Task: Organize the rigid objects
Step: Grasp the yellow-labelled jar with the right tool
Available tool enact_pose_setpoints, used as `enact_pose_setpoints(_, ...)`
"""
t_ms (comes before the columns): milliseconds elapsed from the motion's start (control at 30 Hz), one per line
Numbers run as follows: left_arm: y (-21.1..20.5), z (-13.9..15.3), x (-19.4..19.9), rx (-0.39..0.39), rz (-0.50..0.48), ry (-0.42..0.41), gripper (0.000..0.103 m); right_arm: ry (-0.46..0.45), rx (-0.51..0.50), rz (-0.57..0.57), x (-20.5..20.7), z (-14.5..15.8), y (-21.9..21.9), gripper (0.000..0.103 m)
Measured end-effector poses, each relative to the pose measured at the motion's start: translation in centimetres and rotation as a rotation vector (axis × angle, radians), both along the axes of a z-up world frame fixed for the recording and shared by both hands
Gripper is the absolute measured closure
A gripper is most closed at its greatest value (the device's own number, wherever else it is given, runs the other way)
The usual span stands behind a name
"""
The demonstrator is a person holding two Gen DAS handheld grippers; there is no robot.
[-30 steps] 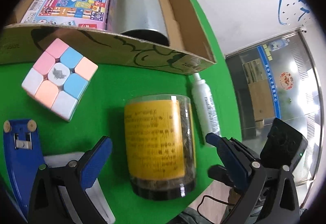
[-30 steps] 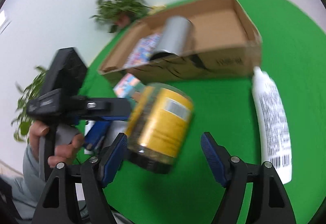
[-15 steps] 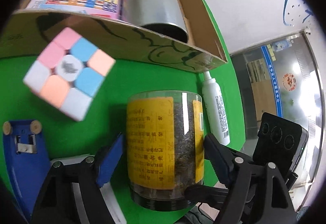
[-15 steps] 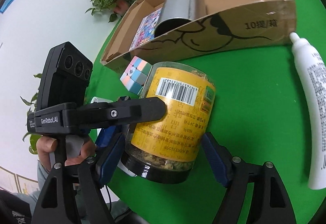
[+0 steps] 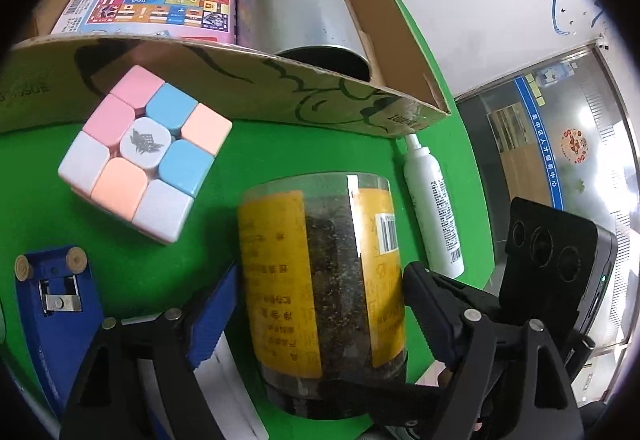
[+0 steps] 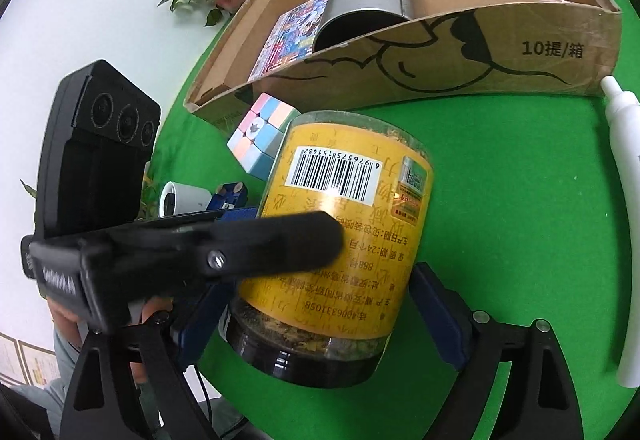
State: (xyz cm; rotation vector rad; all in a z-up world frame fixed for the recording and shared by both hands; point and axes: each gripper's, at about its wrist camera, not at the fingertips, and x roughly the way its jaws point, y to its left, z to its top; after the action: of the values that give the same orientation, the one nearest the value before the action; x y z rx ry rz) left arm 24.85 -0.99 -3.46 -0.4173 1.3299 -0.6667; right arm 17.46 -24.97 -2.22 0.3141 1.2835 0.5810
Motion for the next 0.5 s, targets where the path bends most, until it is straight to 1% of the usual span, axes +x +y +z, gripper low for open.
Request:
enact_pose_setpoints(200, 0.1, 0.2, 0.0, 0.002, 0.017, 0.012, 0.022, 0.0, -0.008, -0.004, 0.1, -0.3, 0.3, 0.014)
enact_pose_setpoints(300, -0.1, 0.5, -0.5, 0.006, 0.022, -0.004, 0.022, 0.0, -0.015, -0.01, 0.1, -0.2, 0.6, 0.015)
enact_pose_setpoints(400, -0.3, 1.2, -1.0, 0.002, 0.038, -0.024, 0.022, -0.032, -0.035, -0.015, -0.1, 0.4, 0.7, 0.016)
enact_pose_setpoints(500, -0.3, 2.2, -1.2, 0.015, 0.055, -0.06, 0.022, -0.059, -0.027, -0.01, 0.1, 1.3, 0.5, 0.017)
